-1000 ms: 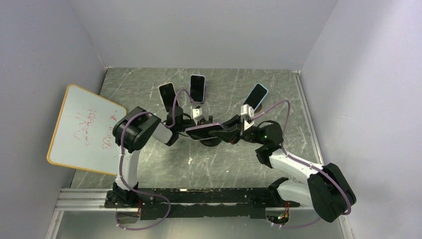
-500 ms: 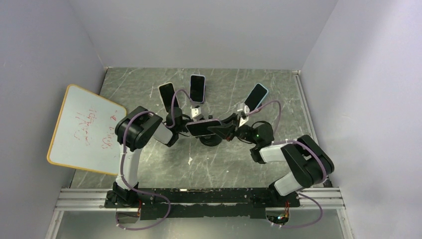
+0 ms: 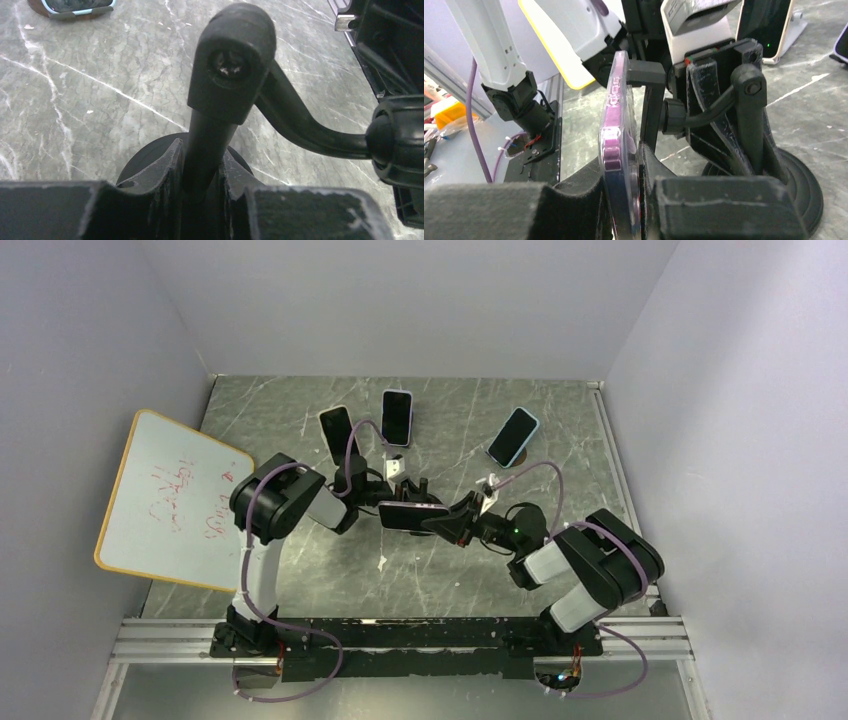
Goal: Place the phone on the phone stand
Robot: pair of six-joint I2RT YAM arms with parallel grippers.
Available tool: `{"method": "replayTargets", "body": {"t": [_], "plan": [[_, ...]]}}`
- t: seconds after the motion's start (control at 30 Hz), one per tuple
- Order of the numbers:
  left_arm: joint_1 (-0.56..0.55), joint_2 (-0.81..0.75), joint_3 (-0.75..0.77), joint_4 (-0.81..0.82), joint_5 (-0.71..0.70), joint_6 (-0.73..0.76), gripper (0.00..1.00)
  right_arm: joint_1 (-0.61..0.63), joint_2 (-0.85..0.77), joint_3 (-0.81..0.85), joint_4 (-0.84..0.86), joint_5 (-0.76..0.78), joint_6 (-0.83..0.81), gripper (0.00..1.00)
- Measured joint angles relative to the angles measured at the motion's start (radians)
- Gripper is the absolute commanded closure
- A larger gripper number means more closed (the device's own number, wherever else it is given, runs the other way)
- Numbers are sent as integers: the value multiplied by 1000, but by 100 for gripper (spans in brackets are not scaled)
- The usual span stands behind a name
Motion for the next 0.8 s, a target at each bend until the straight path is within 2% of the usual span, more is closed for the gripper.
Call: {"method": "replayTargets", "body": {"t": [0.33, 0.5, 0.8], "plan": [[29, -41, 50, -211, 31, 103, 95, 41, 132, 9, 5, 58, -27, 100], [32, -43, 55, -229, 34, 112, 95, 63, 162, 16, 6, 82, -39, 100], [34, -43, 71, -261, 34, 132, 95, 64, 81, 34, -14, 112, -53, 100]]}}
